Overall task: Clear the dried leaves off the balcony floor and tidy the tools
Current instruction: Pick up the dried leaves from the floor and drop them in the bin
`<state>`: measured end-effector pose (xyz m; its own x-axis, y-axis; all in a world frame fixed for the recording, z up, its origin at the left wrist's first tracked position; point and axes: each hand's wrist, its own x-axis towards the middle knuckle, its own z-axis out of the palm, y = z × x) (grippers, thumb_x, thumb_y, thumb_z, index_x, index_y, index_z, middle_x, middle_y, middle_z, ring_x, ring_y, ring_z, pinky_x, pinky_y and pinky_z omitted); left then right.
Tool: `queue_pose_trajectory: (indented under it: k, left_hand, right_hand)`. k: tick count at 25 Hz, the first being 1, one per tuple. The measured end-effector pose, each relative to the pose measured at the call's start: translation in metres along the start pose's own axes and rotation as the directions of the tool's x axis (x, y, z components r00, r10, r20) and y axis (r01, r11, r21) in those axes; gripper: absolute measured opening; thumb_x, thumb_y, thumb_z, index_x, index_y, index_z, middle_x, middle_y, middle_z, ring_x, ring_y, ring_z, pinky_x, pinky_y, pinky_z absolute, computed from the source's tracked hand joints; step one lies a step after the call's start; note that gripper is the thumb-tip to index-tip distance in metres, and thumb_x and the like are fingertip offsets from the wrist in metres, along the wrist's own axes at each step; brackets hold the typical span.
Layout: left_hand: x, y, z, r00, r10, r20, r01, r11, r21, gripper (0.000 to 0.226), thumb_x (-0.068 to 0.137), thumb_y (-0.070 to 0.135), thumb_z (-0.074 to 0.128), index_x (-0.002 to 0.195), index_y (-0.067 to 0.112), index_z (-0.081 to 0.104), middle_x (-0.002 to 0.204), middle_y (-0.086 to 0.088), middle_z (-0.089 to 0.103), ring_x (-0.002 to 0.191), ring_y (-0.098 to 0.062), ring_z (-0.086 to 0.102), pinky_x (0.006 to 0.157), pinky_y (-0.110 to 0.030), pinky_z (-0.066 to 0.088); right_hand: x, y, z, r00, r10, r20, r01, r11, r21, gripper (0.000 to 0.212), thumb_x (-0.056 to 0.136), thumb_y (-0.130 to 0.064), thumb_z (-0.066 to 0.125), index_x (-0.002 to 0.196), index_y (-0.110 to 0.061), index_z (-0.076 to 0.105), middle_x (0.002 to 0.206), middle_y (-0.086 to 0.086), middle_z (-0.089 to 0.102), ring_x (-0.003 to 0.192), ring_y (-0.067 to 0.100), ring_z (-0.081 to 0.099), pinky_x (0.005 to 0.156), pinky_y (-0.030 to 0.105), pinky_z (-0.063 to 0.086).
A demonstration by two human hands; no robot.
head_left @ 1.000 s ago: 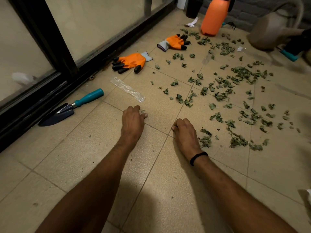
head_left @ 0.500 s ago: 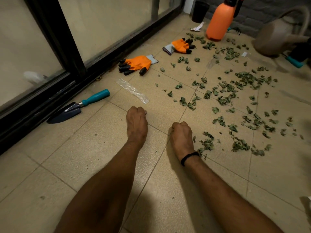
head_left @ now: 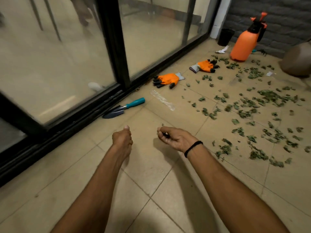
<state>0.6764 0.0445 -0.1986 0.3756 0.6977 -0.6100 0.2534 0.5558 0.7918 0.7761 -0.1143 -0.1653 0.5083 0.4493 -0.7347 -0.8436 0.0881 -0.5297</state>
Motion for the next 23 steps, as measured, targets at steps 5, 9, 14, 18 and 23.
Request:
queue_pose_trajectory:
  k: [5,9,14,18,23]
  left_hand:
    - [-0.038,0.043,-0.130,1.000,-0.020,0.002,0.020,0.960,-0.279,0.032,0.104,0.012,0.038,0.074,0.019,0.046,0.064,0.001,0.043,0.041,-0.006,0.031,0.034,-0.018,0.024]
    - [-0.090,0.083,-0.255,0.990,0.040,-0.134,-0.092,0.906,-0.414,0.035,0.093,0.004,0.028,0.066,0.024,0.039,0.061,0.003,0.040,0.040,-0.006,0.029,0.037,-0.017,0.021]
    - [-0.172,0.093,-0.437,0.896,0.077,-0.436,-0.330,0.774,-0.541,0.032,0.097,0.012,0.029,0.069,0.022,0.041,0.062,0.003,0.042,0.037,-0.005,0.032,0.040,-0.019,0.021]
    - [-0.255,0.074,-0.567,0.704,0.022,-0.710,-0.529,0.684,-0.503,0.028,0.094,0.011,0.030,0.070,0.020,0.040,0.058,0.002,0.038,0.032,-0.006,0.028,0.036,-0.015,0.018]
    - [-0.358,0.045,-0.682,0.369,-0.145,-0.918,-0.641,0.676,-0.364,0.031,0.094,0.010,0.028,0.065,0.015,0.039,0.049,-0.004,0.040,0.030,-0.011,0.034,0.033,-0.011,0.025]
  right_hand:
    - [-0.025,0.055,0.121,0.978,0.062,0.197,-0.028,0.985,-0.169,0.006,0.091,0.008,0.058,0.087,0.005,0.060,0.088,0.017,0.058,0.075,0.020,0.059,0.056,0.019,0.057]
    - [-0.062,0.154,0.230,0.906,0.209,0.369,-0.088,0.944,-0.318,0.008,0.091,0.008,0.058,0.086,0.002,0.059,0.088,0.016,0.056,0.077,0.019,0.057,0.051,0.017,0.055]
    - [-0.146,0.312,0.351,0.714,0.470,0.518,-0.157,0.830,-0.536,0.014,0.094,0.007,0.056,0.082,-0.001,0.057,0.086,0.012,0.056,0.078,0.016,0.056,0.055,0.018,0.057]
    - [-0.239,0.433,0.420,0.526,0.646,0.554,-0.159,0.714,-0.682,0.016,0.095,0.008,0.052,0.081,0.000,0.054,0.084,0.013,0.053,0.075,0.015,0.054,0.054,0.017,0.056]
    - [-0.354,0.551,0.477,0.290,0.720,0.631,0.046,0.648,-0.761,0.019,0.096,0.005,0.050,0.079,-0.003,0.052,0.080,0.013,0.052,0.076,0.017,0.053,0.054,0.020,0.056]
